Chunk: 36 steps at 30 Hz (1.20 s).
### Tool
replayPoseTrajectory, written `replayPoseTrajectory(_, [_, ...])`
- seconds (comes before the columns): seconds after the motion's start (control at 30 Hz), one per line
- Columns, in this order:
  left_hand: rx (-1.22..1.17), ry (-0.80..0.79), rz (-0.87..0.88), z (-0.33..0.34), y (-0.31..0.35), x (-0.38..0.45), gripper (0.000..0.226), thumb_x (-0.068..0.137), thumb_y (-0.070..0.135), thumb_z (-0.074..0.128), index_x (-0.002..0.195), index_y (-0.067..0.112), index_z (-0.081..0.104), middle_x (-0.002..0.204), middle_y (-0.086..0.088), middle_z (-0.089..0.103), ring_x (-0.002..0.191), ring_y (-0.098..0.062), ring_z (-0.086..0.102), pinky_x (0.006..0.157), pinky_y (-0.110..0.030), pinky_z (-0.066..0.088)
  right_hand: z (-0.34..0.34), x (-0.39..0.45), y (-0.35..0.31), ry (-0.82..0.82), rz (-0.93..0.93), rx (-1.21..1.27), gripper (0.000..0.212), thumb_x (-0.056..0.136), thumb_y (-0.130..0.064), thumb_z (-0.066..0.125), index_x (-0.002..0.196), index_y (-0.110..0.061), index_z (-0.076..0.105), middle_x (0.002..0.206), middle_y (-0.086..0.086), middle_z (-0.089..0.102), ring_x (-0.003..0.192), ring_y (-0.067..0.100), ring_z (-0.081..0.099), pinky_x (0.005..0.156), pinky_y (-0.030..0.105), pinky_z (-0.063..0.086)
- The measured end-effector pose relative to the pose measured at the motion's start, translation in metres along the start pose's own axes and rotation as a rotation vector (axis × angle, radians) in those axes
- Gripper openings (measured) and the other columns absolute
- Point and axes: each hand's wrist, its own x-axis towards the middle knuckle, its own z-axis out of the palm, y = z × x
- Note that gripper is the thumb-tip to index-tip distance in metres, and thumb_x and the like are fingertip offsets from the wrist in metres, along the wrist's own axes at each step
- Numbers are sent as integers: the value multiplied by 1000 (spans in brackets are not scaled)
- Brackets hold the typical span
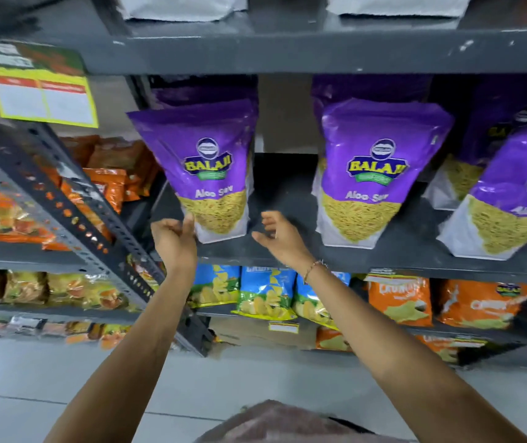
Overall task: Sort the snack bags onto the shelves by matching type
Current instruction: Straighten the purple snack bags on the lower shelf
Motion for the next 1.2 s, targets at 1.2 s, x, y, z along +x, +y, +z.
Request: replayPoseTrajectory(1.2, [208, -727, 90, -16, -40, 78, 56, 73, 20, 75, 122, 14, 47, 127, -10, 62, 116, -25, 59, 105, -48, 45, 57, 30, -6, 67, 91, 99, 68, 61, -21, 88, 107, -16, 38, 119, 8, 62, 109, 22, 62, 96, 41, 53])
